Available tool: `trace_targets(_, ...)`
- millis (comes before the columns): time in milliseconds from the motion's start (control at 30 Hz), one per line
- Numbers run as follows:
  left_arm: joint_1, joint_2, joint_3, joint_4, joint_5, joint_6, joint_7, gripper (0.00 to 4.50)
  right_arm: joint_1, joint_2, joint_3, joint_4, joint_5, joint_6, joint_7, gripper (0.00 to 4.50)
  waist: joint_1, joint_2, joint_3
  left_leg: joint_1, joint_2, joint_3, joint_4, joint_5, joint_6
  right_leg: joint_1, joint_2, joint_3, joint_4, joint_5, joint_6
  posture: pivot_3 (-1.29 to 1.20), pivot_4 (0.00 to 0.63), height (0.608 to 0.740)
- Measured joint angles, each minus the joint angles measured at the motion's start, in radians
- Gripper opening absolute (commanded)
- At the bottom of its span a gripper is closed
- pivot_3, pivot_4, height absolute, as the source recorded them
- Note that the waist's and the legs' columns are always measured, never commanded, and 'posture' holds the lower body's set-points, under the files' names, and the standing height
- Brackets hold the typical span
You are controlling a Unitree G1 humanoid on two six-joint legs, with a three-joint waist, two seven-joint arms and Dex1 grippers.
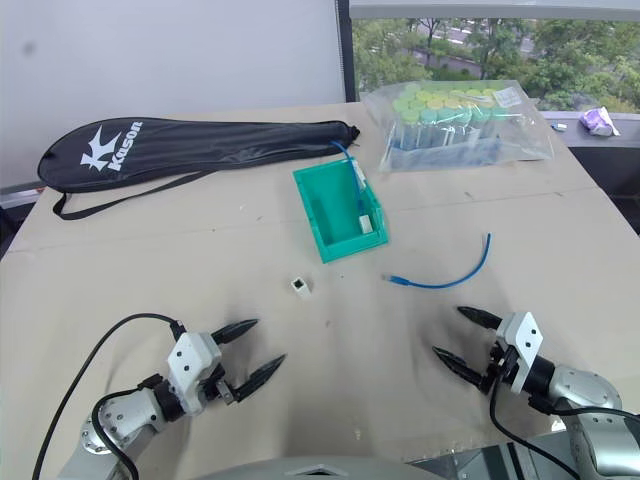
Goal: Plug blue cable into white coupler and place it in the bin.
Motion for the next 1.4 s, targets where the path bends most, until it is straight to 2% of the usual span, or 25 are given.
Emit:
trace_targets(267,0.055,0.030,0.017,-0.028,-0.024,-0.004,-0.041,4.38,-0.034,-0.002,0.005,0.019,-0.002,0.007,0.017,4.50,0.001,0.000,0.000,0.000,0.000,0.001,0.001,0.000,0.000,0.000,0.000,0.001,0.000,0.000,0.000,0.00,0.150,0.740)
trace_targets(633,0.041,0.048,0.022,-0.037,-0.029,0.024,-0.060,4.38,-0.038,-0.002,0.006,0.020,-0.003,0.007,0.016,4.50,0.006,0.000,0.001,0.000,0.000,0.001,0.002,0.000,0.000,0.000,0.000,0.000,0.000,0.000,0.000,0.00,0.150,0.740)
trace_targets(800,0.005,0.086,0.028,-0.040,-0.045,0.067,-0.091,4.38,-0.076,-0.002,0.016,0.008,-0.004,0.028,0.013,4.50,0.007,-0.001,0.002,0.000,-0.001,0.000,0.002,0.000,0.000,0.000,0.000,0.000,0.002,0.001,-0.001,0.00,0.150,0.740)
trace_targets(967,-0.113,0.208,0.038,-0.100,-0.125,0.186,-0.183,4.38,-0.201,-0.005,0.049,-0.043,-0.033,0.092,-0.027,4.50,0.007,-0.003,0.005,0.001,-0.001,-0.003,0.004,0.000,0.000,-0.001,0.001,-0.003,0.003,0.003,-0.004,0.00,0.150,0.740)
trace_targets(1033,-0.252,0.285,0.044,-0.141,-0.189,0.272,-0.231,4.38,-0.310,-0.018,0.110,-0.045,-0.077,0.181,-0.050,4.50,0.008,-0.003,0.007,-0.001,-0.001,-0.004,0.009,0.000,0.000,-0.002,0.001,-0.007,0.004,0.004,-0.006,0.00,0.150,0.740)
trace_targets(1100,-0.331,0.318,0.052,-0.179,-0.229,0.317,-0.259,4.38,-0.371,-0.033,0.151,-0.043,-0.100,0.236,-0.046,4.50,0.008,-0.002,0.007,-0.001,-0.001,-0.005,0.010,0.000,0.000,-0.002,0.001,-0.007,0.004,0.007,-0.003,0.00,0.150,0.740)
trace_targets(1300,-0.440,0.396,0.032,-0.198,-0.265,0.425,-0.346,4.38,-0.537,-0.059,0.254,0.061,-0.138,0.376,0.019,4.50,-0.001,-0.002,0.011,-0.003,-0.002,-0.004,0.010,-0.002,0.003,-0.003,0.000,-0.006,0.001,0.007,-0.002,0.00,0.150,0.740)
trace_targets(1400,-0.459,0.423,0.034,-0.199,-0.276,0.451,-0.373,4.50,-0.582,-0.071,0.277,0.076,-0.139,0.415,0.053,3.78,0.000,-0.002,0.012,-0.005,-0.002,-0.006,0.010,-0.002,0.003,-0.004,0.000,-0.006,0.000,0.007,-0.002,0.00,0.150,0.740)
